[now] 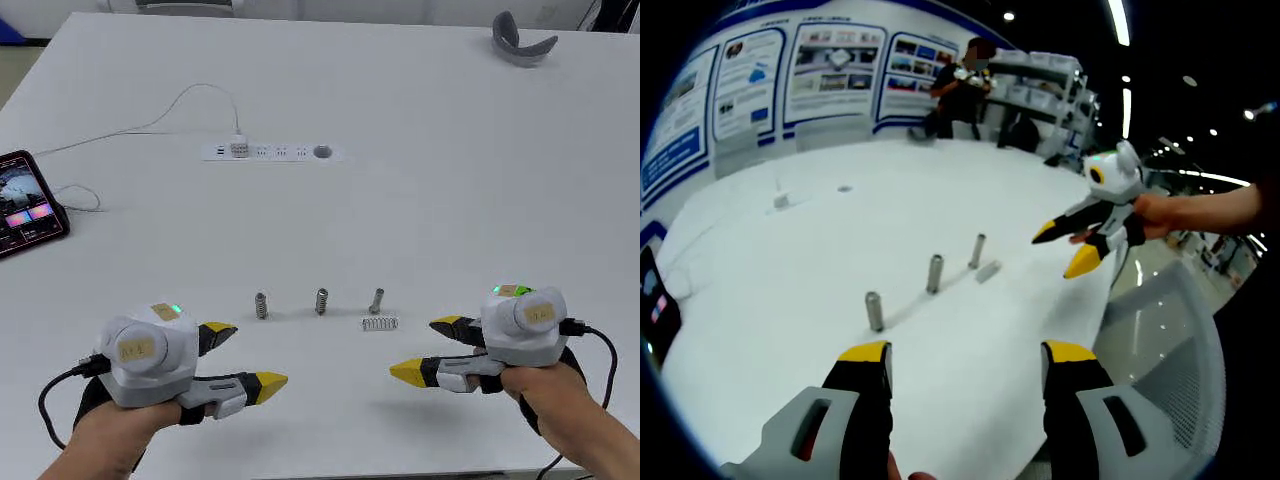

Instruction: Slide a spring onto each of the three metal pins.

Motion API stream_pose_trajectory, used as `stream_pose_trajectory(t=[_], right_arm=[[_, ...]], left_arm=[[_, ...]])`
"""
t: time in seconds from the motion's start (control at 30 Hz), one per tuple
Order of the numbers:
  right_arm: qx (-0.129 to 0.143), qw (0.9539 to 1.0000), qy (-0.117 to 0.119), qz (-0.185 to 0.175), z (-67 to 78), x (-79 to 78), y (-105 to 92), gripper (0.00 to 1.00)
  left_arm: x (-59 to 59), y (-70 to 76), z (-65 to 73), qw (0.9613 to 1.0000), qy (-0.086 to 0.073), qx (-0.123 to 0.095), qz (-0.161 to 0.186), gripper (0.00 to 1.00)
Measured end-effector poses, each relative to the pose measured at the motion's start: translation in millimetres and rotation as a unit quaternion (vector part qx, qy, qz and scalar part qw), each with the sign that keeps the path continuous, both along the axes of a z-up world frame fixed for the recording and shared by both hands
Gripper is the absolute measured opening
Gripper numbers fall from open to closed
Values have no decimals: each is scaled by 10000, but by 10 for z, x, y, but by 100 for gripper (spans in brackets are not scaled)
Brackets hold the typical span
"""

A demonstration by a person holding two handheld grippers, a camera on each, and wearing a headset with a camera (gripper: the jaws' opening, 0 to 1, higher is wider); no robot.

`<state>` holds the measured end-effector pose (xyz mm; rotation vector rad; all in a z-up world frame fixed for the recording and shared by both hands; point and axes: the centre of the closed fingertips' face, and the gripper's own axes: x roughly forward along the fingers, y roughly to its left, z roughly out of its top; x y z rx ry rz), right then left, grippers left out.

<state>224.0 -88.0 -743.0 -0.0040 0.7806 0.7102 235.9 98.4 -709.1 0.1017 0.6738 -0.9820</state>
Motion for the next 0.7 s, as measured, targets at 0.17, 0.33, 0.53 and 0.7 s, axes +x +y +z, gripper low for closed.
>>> stream_pose_trajectory(t=[0.17,0.33,0.53,0.7], right_arm=[[30,10000,39,-60,-16,-48,-36,67],[44,9999,46,-113,-22,-80,-69,67],[60,9998,50,-166,-9,-112,-107,68],[74,9997,41,-212,7,-137,-142,69]], left_arm=[[3,-77,-5,10000,-3,-1,-80,62],[-1,-157,-10,9999,3,-2,-173,62],[3,-266,-23,9996,20,-11,-296,63],[8,-377,-35,9990,18,8,-440,64]])
